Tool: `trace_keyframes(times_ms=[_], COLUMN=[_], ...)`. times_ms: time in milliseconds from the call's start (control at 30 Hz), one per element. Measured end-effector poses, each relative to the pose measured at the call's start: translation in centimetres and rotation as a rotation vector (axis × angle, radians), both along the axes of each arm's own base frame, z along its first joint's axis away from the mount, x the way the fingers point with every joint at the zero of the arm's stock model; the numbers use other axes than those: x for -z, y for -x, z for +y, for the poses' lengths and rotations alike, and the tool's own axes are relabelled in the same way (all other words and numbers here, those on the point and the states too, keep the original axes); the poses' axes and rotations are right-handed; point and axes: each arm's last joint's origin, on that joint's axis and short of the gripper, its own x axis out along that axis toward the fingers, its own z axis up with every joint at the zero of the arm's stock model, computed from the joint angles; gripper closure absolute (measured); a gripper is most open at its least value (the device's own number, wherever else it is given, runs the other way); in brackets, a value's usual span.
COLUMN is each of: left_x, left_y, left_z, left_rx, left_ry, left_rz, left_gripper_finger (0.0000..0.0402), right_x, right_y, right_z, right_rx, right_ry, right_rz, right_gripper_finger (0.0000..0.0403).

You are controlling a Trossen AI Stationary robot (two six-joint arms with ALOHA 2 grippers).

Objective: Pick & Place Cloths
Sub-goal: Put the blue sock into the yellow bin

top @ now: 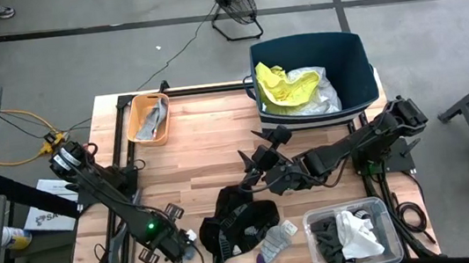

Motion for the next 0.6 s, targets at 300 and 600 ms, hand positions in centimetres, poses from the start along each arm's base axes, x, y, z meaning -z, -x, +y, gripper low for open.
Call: trace_keyframes(times_ms=[300,600], left_x=[-3.2,-6.7], left_y=[-0.8,-1.1], left_z=[0.3,1.5], left_rx=[-0.019,-0.155], left_ry=[-0.210,-0.539], left_rz=[-0.164,-0.409], left_gripper_finger=[0.0401,0.0402], right_x=[0.0,0.0], right_y=[0.0,0.0], right_z=[0.0,0.0], right_rx=[-0.003,-0.003], right_ry=[-0.002,-0.002], right_rz=[0.001,0.001], right_gripper_finger=[0.0082,0.0082])
